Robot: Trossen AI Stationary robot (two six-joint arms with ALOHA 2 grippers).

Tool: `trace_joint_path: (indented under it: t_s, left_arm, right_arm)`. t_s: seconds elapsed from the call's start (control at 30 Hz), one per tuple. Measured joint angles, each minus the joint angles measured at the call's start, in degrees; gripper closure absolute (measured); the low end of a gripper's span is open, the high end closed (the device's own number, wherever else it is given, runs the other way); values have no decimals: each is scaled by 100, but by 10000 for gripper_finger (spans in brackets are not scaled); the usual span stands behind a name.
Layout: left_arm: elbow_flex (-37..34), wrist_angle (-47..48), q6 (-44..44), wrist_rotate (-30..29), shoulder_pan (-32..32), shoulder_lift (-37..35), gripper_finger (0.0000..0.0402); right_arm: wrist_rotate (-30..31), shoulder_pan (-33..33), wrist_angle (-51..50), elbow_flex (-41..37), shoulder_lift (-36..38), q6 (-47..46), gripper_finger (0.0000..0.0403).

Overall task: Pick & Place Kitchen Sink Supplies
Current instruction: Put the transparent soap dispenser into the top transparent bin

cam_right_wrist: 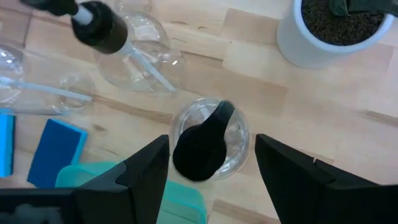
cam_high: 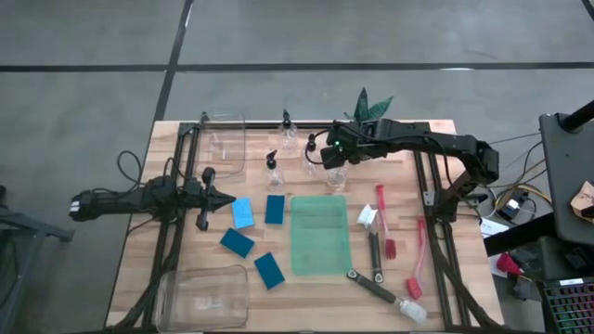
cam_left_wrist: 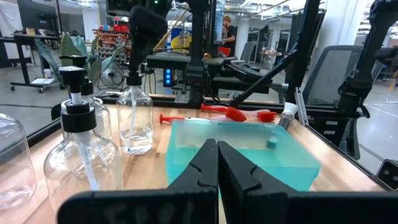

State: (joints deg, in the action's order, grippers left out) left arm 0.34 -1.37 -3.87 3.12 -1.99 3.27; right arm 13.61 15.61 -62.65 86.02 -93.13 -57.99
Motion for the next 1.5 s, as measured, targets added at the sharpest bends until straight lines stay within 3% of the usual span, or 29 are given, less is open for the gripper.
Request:
trace_joint_path:
  t_s: [0.57,1.23,1.5]
  left_arm:
    - [0,-2,1,1,0,0,401]
    - [0,-2,2,1,2,0,401]
    - [0,-2,0,1,2,-1,401]
  right_arm:
    - [-20,97,54,-42,-80,494,317]
    - [-37,90,39,0,300,705,315]
    - [-57,-30,42,581,392,955,317]
